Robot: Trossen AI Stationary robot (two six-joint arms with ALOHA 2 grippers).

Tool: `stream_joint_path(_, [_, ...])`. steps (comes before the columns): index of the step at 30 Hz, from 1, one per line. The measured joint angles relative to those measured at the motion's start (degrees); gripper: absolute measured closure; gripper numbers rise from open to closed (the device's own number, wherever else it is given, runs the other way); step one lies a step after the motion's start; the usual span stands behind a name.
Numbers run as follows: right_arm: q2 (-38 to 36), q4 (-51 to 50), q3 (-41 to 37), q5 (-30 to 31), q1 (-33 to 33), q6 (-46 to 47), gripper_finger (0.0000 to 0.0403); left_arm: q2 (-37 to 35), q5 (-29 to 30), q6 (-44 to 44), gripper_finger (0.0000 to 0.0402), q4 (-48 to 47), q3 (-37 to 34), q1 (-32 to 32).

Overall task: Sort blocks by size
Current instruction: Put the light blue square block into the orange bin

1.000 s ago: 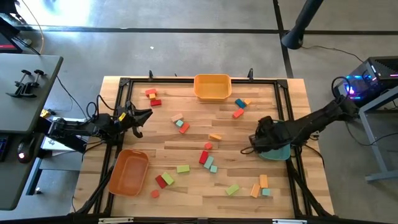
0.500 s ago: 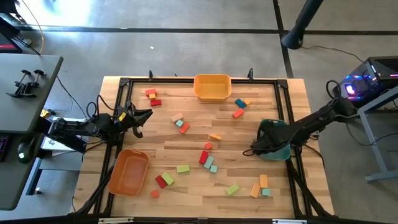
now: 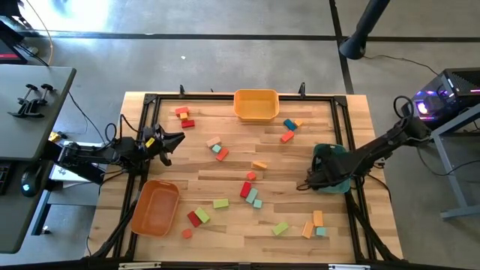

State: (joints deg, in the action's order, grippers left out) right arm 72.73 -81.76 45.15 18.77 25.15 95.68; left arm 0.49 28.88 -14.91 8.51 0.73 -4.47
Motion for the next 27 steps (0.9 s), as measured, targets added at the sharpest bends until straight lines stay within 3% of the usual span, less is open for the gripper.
stream_joint_path(3, [-0.02, -3.94, 2.89, 5.76, 2.88, 3.05, 0.0234, 0.0, 0.0, -0.02, 0.0356, 0.82, 0.0, 0.0])
stream_joint_path(6, [-0.04, -1.82, 4.47, 18.15, 6.38, 2.02, 0.0234, 0.0, -2.43, 0.0, 0.0356, 2.34, 0.0, -0.07])
stream_joint_path(10, [-0.02, 14.63, 3.14, 39.49, 10.92, -8.91, 0.0234, 0.36, -9.69, 1.88, 0.0356, 10.52, 0.0, -0.11])
stream_joint_path(13, [0.0, 32.7, 1.13, 45.48, 12.83, -27.0, 0.0234, 2.54, -14.95, 3.99, 0.0358, 18.53, 0.0, -0.63])
stream_joint_path(17, [0.02, 54.01, -1.1, 40.59, 13.84, -51.13, 0.0234, 8.91, -13.78, 7.42, 0.037, 25.6, 0.04, -2.52])
stream_joint_path(21, [0.02, 65.61, -1.82, 27.61, 13.72, -64.16, 0.0234, 17.18, -11.26, 10.12, 0.0386, 32.4, 0.16, -3.61])
stream_joint_path(23, [0.02, 69.2, -1.8, 20.57, 13.48, -65.61, 0.0234, 21.17, -11.38, 10.98, 0.0391, 33.2, 1.25, -3.68])
stream_joint_path(27, [0.0, 70.31, -1.81, 5.92, 12.3, -56.96, 0.0234, 28.02, -12.37, 11.07, 0.0393, 33.51, 4.33, -3.9])
